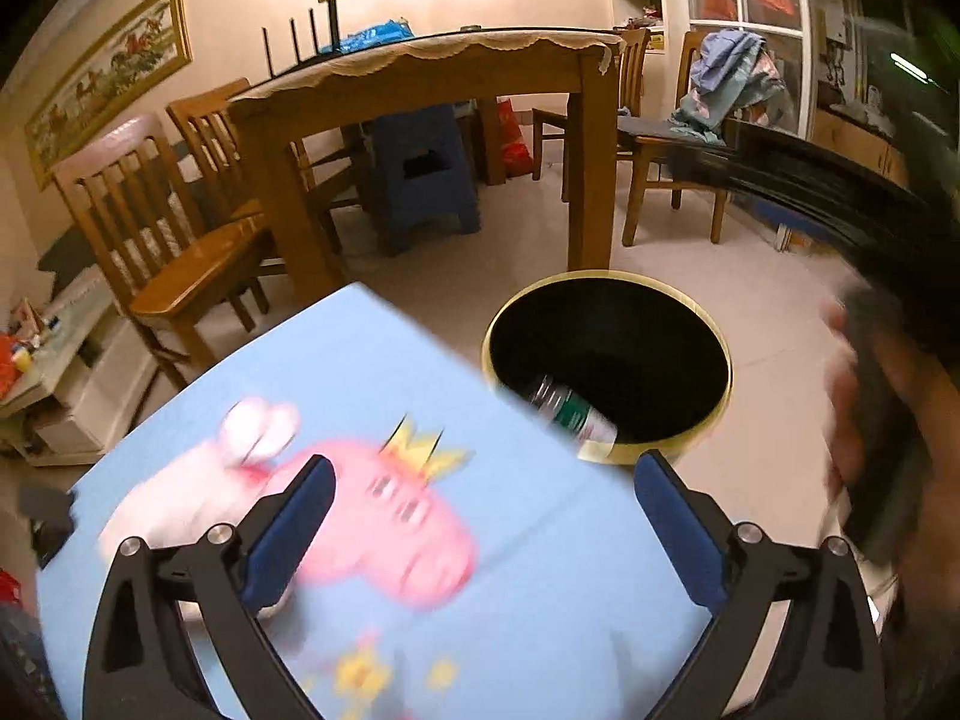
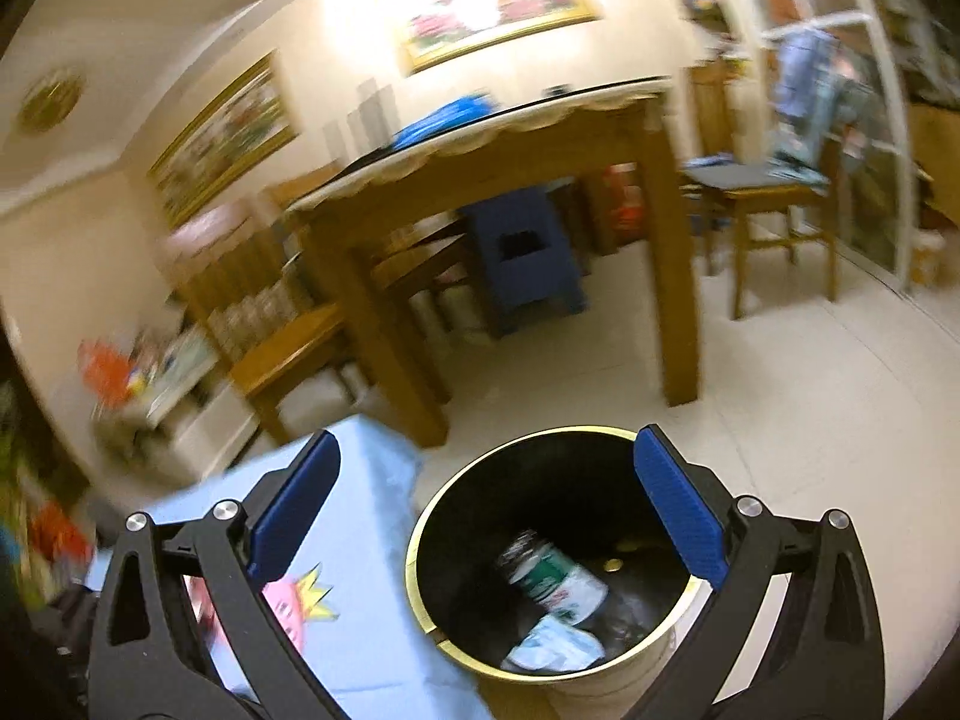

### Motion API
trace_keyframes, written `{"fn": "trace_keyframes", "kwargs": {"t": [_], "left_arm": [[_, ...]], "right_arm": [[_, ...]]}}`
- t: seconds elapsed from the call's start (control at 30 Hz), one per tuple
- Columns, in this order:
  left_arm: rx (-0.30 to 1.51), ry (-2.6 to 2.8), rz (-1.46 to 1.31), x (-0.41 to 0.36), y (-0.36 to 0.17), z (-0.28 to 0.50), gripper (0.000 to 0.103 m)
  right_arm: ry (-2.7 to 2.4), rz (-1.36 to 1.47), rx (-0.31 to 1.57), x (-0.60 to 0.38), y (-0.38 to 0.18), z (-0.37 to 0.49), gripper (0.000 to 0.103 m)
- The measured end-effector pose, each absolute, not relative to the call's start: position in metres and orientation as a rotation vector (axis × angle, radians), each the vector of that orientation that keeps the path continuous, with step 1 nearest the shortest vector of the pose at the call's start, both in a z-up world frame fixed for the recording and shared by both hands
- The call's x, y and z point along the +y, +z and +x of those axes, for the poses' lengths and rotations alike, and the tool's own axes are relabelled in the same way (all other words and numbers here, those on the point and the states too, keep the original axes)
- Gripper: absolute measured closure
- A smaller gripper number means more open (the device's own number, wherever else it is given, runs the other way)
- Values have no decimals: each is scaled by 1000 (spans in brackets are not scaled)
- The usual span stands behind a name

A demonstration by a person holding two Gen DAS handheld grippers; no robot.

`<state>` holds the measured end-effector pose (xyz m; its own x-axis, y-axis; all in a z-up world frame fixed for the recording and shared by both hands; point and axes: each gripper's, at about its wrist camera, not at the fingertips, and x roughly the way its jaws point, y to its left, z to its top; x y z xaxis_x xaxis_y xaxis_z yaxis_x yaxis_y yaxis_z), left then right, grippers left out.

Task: Collect trash
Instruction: 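Grasp the white tissue with the right tool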

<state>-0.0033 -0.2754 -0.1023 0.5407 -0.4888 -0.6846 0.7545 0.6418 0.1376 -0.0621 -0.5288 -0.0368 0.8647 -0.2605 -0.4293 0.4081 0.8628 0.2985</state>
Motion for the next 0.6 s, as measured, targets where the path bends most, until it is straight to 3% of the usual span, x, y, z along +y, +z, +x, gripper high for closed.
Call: {"fn": "trace_keyframes", "kwargs": {"t": [0.27,0.6], "left_arm": [[650,-638,483,-142,-124,-35,7],[720,-338,305,-7,-145,12,7]], "right_arm": [[104,172,543,-370,-59,7,6],[223,-79,595,-210,-72,60,7]]}}
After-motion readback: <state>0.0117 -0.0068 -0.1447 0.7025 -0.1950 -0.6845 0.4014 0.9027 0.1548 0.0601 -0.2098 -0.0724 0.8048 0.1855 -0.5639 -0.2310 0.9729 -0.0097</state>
